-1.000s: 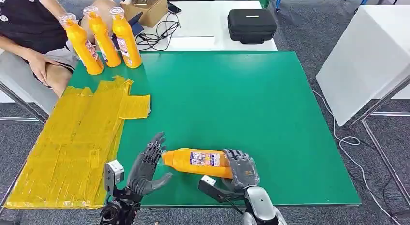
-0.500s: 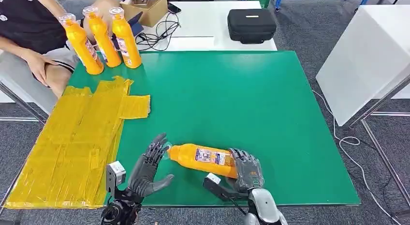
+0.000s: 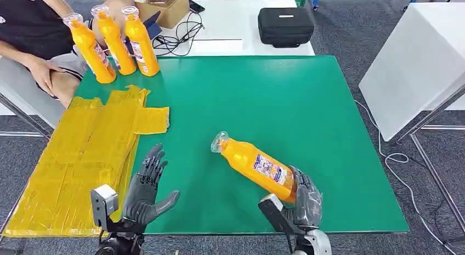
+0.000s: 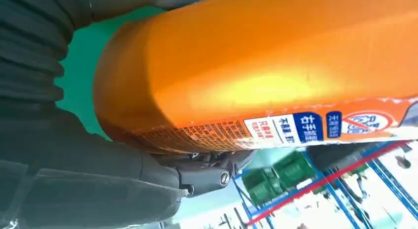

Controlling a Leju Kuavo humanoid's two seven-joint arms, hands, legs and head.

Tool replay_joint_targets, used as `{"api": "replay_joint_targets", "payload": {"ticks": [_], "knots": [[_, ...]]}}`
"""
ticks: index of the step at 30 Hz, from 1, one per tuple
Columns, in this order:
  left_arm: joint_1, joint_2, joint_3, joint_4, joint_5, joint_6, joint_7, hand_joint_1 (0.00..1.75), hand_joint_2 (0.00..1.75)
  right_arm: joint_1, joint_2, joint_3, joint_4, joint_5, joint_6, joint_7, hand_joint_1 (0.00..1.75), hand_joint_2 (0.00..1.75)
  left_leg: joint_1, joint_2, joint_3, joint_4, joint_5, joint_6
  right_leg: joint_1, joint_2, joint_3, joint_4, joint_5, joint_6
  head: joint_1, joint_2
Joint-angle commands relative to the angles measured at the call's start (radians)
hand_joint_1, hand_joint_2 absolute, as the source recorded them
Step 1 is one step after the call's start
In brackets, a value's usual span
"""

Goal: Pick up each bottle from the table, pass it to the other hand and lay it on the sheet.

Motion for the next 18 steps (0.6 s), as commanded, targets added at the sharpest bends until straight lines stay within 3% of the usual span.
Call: {"api": "replay_joint_targets", "payload": {"ticks": [1,7,11,13,18], "knots": [[-0.063,0.032,-0.119,-0.008,0.031,0.02,0.028,0.0,1.75,-0.064,0.022,0.004,-0.001,0.001,-0.077,-0.019,1.75,1.75,0.0,0.0,0.001,0.0,0.0,-0.001,0.0,-0.001,0.001,0.0,0.0,0.001,0.0,0.0],[-0.171,0.044,-0.192,0.045,0.093,0.032,0.038,0.0,1.75,-0.107,0.054,-0.012,-0.008,0.086,-0.092,-0.041,1.75,1.75,0.0,-0.001,0.001,0.0,0.0,-0.001,0.0,-0.002,0.002,0.0,-0.001,0.001,0.0,0.0],[-0.181,0.045,-0.201,0.05,0.099,0.034,0.041,0.0,1.75,-0.117,0.063,-0.021,-0.003,0.1,-0.092,-0.048,1.75,1.75,0.0,0.0,0.002,0.0,0.0,-0.001,0.0,-0.001,0.002,-0.001,0.0,0.001,0.0,0.0],[-0.182,0.064,-0.228,0.062,0.101,0.031,0.042,0.0,1.75,-0.105,0.089,-0.065,-0.025,0.131,-0.092,-0.104,1.75,1.75,0.0,0.0,0.004,-0.001,-0.001,-0.001,0.0,-0.002,0.005,-0.001,-0.001,0.001,0.0,0.0],[-0.244,0.039,-0.24,0.147,0.119,0.027,0.042,0.0,1.75,-0.15,0.129,-0.078,0.02,0.164,-0.092,-0.201,1.75,1.75,0.0,0.0,0.002,-0.001,0.0,-0.001,0.0,-0.002,0.003,-0.001,0.0,0.001,0.0,0.0]]}}
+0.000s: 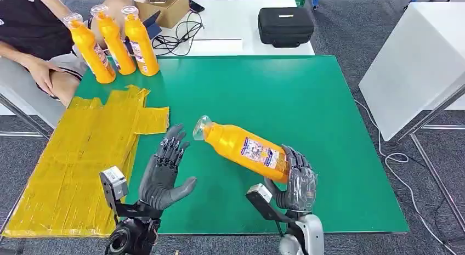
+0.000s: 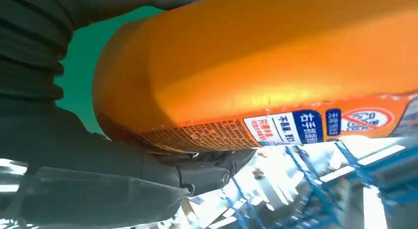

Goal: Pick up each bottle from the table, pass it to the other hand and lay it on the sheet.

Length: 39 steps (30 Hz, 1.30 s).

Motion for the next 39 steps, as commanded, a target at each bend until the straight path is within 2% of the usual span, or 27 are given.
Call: {"api": "replay_joint_targets", "payload": {"ticks": [1,5,8,9,16,20,27,37,39], "knots": [[-0.117,0.028,-0.071,0.161,0.023,-0.005,0.006,0.0,1.75,-0.084,0.062,-0.05,0.065,0.055,-0.01,-0.113,1.75,1.75,0.0,-0.001,0.003,-0.001,0.0,-0.001,0.0,-0.002,0.003,-0.001,-0.001,0.001,0.0,0.0],[-0.18,0.028,-0.085,0.245,0.059,-0.034,0.005,0.0,1.75,-0.115,0.09,0.048,0.126,0.177,-0.01,-0.102,1.75,1.75,0.0,0.001,0.001,-0.001,0.0,-0.001,0.0,0.0,0.001,-0.001,0.0,0.0,0.0,0.0],[-0.221,0.02,-0.096,0.308,0.072,-0.05,-0.005,0.0,1.75,-0.145,0.09,0.113,0.145,0.252,-0.01,-0.054,1.75,1.75,0.002,0.002,0.005,-0.001,-0.001,-0.002,0.002,0.0,0.006,-0.002,0.0,0.001,0.0,0.0],[-0.231,0.017,-0.098,0.322,0.077,-0.056,-0.008,0.0,1.75,-0.156,0.09,0.121,0.153,0.267,-0.01,-0.043,1.75,1.75,0.001,0.001,0.002,-0.001,0.0,-0.001,0.001,0.0,0.002,-0.001,0.0,0.0,0.0,0.0],[-0.236,0.016,-0.099,0.325,0.086,-0.065,-0.009,0.0,1.75,-0.176,0.09,0.125,0.17,0.264,-0.01,-0.06,1.75,1.75,0.001,0.001,0.002,-0.001,0.0,-0.001,0.001,0.001,0.003,-0.001,0.0,0.001,0.0,0.0],[-0.254,0.009,-0.087,0.333,0.127,-0.09,0.003,0.0,1.75,-0.224,0.09,0.184,0.235,0.295,-0.01,-0.024,1.75,1.75,0.001,0.003,0.002,0.0,-0.001,-0.002,0.001,0.002,0.003,-0.001,0.0,0.001,0.0,0.0],[-0.24,0.007,-0.063,0.3,0.16,-0.083,0.016,0.0,1.75,-0.239,0.09,0.228,0.23,0.279,-0.01,-0.025,1.75,1.75,0.001,0.002,0.001,0.0,0.0,-0.002,0.001,0.001,0.002,0.0,0.0,0.001,0.0,0.0],[-0.211,0.004,0.005,0.283,0.226,-0.068,0.031,0.0,1.75,-0.243,0.09,0.269,0.223,0.266,-0.01,-0.005,1.75,1.75,0.001,0.003,0.002,0.0,-0.001,-0.002,0.001,0.003,0.002,0.0,-0.001,0.001,0.0,0.0],[-0.214,-0.008,0.06,0.286,0.291,-0.063,0.025,0.0,1.75,-0.243,0.09,0.273,0.213,0.253,-0.01,-0.011,1.75,1.75,0.0,0.001,-0.001,0.0,0.0,-0.001,0.001,0.001,0.0,0.0,0.0,0.0,0.0,0.0]]}}
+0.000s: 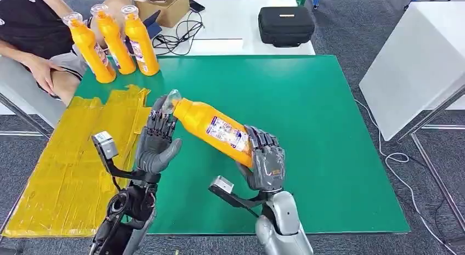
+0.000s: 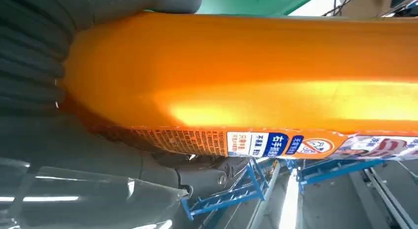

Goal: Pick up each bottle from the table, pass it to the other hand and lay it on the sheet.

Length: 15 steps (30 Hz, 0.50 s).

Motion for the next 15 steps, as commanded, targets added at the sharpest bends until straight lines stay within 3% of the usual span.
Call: {"api": "replay_joint_targets", "payload": {"ticks": [1,7,11,15], "knots": [[0.002,-0.013,0.064,0.056,0.128,-0.011,0.043,0.0,1.75,-0.072,0.0,0.146,0.046,-0.012,0.004,-0.04,1.75,1.75,0.0,0.004,0.003,0.0,-0.002,-0.001,0.0,0.002,0.002,0.0,-0.001,0.001,0.0,0.0],[0.014,-0.006,0.163,0.052,0.205,-0.017,0.054,0.0,1.75,-0.061,0.0,0.092,-0.013,-0.043,0.004,-0.048,1.75,1.75,0.001,0.002,0.004,0.0,-0.002,-0.001,0.001,0.001,0.003,-0.001,-0.001,0.001,0.0,0.0],[0.043,-0.017,0.28,0.032,0.22,-0.01,0.05,0.0,1.75,-0.013,0.0,-0.165,-0.269,-0.184,0.004,-0.083,1.75,1.75,0.0,0.0,0.001,0.0,-0.001,0.0,0.0,-0.001,0.0,0.0,-0.001,0.001,0.0,0.0],[0.044,-0.014,0.309,0.04,0.212,-0.02,0.058,0.0,1.75,0.009,0.0,-0.292,-0.331,-0.235,0.004,-0.137,1.75,1.75,0.0,-0.001,0.003,0.0,-0.001,0.0,0.0,-0.003,0.003,-0.001,-0.001,0.001,0.001,0.0]]}}
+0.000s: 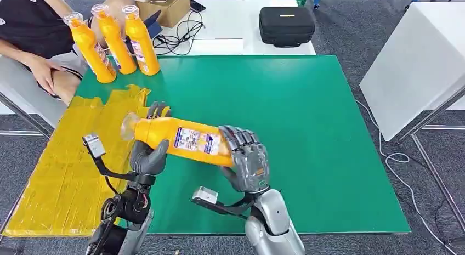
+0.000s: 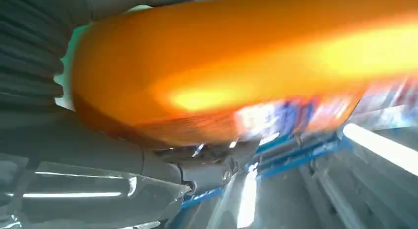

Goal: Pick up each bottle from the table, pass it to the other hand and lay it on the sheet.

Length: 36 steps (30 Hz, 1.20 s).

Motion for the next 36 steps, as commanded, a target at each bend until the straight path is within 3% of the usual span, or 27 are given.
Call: {"api": "replay_joint_targets", "payload": {"ticks": [1,6,8,11,14,22,32,36], "knots": [[-0.001,0.001,0.171,0.058,-0.006,-0.003,0.015,0.0,1.75,0.021,-0.015,-0.356,-0.249,-0.127,0.005,-0.093,1.75,1.75,0.0,-0.001,0.003,-0.001,0.0,0.0,-0.001,-0.002,0.003,-0.001,-0.001,0.001,0.0,0.0],[-0.05,0.019,0.111,0.117,-0.004,-0.019,0.016,0.0,1.75,0.028,-0.015,-0.386,-0.202,-0.123,0.005,-0.126,1.75,1.75,0.0,-0.002,0.002,-0.001,0.0,0.0,-0.001,-0.003,0.002,-0.001,0.0,0.001,0.0,0.0],[-0.091,0.011,0.091,0.165,-0.025,-0.023,0.009,0.0,1.75,0.018,-0.015,-0.332,-0.165,-0.054,0.005,-0.056,1.75,1.75,0.0,-0.002,0.002,0.0,0.0,-0.001,0.0,-0.003,0.003,-0.001,-0.001,0.001,0.0,0.0],[-0.128,0.01,0.076,0.206,-0.026,-0.029,0.002,0.0,1.75,0.016,-0.015,-0.313,-0.131,-0.024,0.005,-0.038,1.75,1.75,0.001,-0.003,0.004,0.0,0.0,-0.001,0.0,-0.005,0.005,-0.002,-0.001,0.001,0.0,0.0],[-0.141,0.011,0.071,0.221,-0.023,-0.038,-0.001,0.0,1.75,0.004,-0.042,-0.264,-0.101,-0.018,0.005,-0.004,1.75,1.75,0.0,0.0,0.004,0.0,-0.001,-0.001,0.0,-0.002,0.004,-0.001,-0.001,0.001,0.0,0.0],[-0.157,0.004,0.056,0.241,-0.013,-0.061,-0.001,0.0,1.75,-0.034,-0.015,-0.167,0.038,0.103,0.005,0.03,1.75,1.75,0.001,0.002,0.003,-0.001,-0.001,0.0,0.001,0.001,0.003,-0.001,0.0,0.001,0.0,0.0],[-0.156,0.0,0.055,0.24,-0.014,-0.06,0.0,0.0,1.75,-0.037,-0.015,-0.16,0.046,0.109,0.005,0.034,1.75,1.75,0.001,0.001,0.003,0.0,-0.001,0.0,0.001,0.0,0.003,-0.001,0.0,0.001,0.0,0.0],[-0.162,-0.01,0.043,0.236,-0.027,-0.074,0.004,0.0,1.75,-0.062,-0.015,-0.126,0.094,0.201,0.005,0.082,1.75,1.75,0.0,0.001,0.002,0.0,-0.001,-0.001,0.001,0.0,0.002,-0.001,0.0,0.001,0.0,0.0]]}}
